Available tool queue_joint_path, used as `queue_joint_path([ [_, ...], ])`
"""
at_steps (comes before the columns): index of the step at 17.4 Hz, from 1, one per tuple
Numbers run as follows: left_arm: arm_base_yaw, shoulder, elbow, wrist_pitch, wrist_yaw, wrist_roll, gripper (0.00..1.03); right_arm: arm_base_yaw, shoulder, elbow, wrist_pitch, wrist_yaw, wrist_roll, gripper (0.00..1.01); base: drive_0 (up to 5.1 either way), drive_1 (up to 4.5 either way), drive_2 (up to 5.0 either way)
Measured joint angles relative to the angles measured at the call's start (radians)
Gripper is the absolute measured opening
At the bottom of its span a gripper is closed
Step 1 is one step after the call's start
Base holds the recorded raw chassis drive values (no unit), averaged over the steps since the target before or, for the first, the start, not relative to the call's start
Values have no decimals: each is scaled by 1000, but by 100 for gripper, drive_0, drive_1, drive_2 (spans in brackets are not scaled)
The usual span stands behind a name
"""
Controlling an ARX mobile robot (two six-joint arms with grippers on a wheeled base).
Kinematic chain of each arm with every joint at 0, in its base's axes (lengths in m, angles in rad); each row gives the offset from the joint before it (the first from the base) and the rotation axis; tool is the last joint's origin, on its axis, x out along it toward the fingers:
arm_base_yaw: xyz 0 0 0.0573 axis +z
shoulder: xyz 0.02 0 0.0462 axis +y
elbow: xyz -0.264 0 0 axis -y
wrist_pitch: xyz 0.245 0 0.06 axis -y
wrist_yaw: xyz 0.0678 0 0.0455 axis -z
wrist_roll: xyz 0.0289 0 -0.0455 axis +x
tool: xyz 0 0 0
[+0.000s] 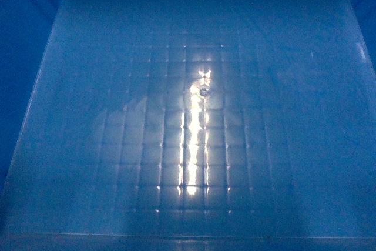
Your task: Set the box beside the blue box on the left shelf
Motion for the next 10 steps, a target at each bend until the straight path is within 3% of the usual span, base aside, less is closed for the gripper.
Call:
queue_joint_path([
  [10, 0, 0, 0, 2, 0, 0, 18, 0, 0, 0, 0, 0, -1, 21, 0, 0, 0],
])
